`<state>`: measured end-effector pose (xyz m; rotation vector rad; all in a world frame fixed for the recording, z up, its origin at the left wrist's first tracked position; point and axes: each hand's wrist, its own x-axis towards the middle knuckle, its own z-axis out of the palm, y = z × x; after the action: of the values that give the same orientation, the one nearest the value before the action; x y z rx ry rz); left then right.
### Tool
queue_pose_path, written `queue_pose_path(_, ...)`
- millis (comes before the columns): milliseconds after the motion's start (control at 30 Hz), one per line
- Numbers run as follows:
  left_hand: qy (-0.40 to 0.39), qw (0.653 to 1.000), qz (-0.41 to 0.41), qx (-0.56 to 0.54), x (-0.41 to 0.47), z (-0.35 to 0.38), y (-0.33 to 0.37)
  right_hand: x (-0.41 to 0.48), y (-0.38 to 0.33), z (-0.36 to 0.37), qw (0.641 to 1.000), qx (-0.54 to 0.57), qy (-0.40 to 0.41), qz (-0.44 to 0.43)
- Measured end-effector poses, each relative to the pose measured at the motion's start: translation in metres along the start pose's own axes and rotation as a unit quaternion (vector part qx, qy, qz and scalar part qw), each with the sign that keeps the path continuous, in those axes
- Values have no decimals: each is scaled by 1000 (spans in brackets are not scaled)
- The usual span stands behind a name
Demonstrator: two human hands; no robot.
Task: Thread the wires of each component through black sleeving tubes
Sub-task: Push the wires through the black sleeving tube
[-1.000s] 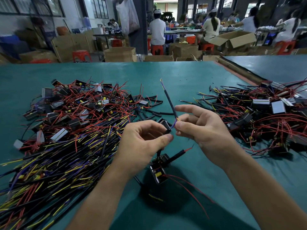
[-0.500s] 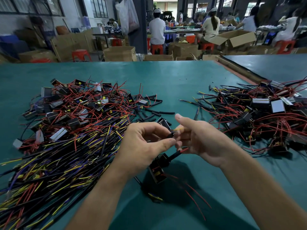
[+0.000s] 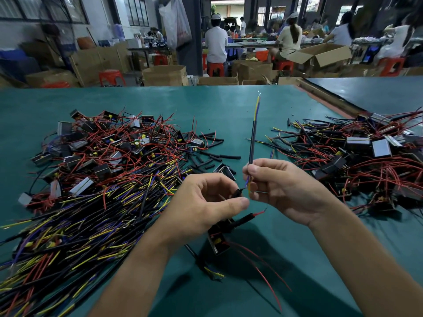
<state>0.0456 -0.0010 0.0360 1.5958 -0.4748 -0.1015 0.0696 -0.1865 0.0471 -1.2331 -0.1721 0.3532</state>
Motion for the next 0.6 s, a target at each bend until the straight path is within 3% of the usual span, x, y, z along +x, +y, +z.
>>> queue_pose_path(333, -48, 993, -2, 108, -1, 3, -5, -2, -2, -2, 992, -93, -28, -77)
queue_pose_path(600, 29, 998, 1, 53, 2, 4, -7, -2, -2, -2, 983, -152, -4, -101)
